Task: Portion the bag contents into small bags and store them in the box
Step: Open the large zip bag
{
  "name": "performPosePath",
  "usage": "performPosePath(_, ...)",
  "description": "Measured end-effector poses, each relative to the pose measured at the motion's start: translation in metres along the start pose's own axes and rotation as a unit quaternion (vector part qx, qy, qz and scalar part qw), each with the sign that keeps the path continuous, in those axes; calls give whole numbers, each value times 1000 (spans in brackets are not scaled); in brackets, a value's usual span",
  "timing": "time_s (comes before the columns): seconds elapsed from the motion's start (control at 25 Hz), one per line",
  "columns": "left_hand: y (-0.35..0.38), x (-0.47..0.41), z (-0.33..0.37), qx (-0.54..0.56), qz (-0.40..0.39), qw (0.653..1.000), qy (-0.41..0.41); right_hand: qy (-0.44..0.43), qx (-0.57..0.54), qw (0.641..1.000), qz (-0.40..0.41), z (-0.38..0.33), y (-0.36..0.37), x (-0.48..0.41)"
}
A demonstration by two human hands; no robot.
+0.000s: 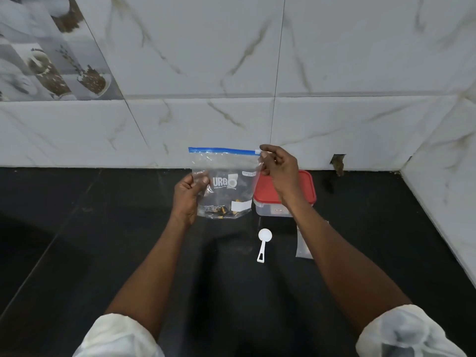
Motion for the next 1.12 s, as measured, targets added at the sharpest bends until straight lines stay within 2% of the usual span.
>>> performPosePath(0.16,11,10,5,17,-26,999,19,-9,41,999,10,-3,-1,3)
performPosePath(0.32,10,7,14,67,31,997,39,-8,50,999,-6,0,3,10)
performPosePath(0.48,14,7,22,-29,80,995,54,-5,22,1000,10,-2,9,19)
performPosePath(0.56,22,7,36,-157,113,975,108,-4,22,1000,-5,-2,11,19)
performPosePath(0.6,31,6,45,-232,86,959,138,-4,26,999,-17,-2,11,19)
performPosePath(0.68,55,0,60,-342,-31,927,151,-4,31,999,-44,-3,11,16)
performPosePath(0.76,76,-5,68,-389,-135,904,119,-11,31,997,-64,-4,12,12)
performPosePath(0.8,84,-7,70,-391,-161,900,108,-14,27,997,-67,-4,11,11)
performPosePath(0.96,92,-14,67,-368,-175,908,95,-3,15,998,-60,-3,7,12)
performPosePath(1.12,92,-18,69,-415,-185,889,65,1,46,997,-57,2,9,16)
Point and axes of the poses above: each hand's wrist, its own x-axis away from the middle knuckle, its own y-axis out of the palm, z = x × y, the point moved 2 cm from there along -x, towards the middle knuckle, and after that the axes turned 8 degrees about -z, right-handed, at the moved point
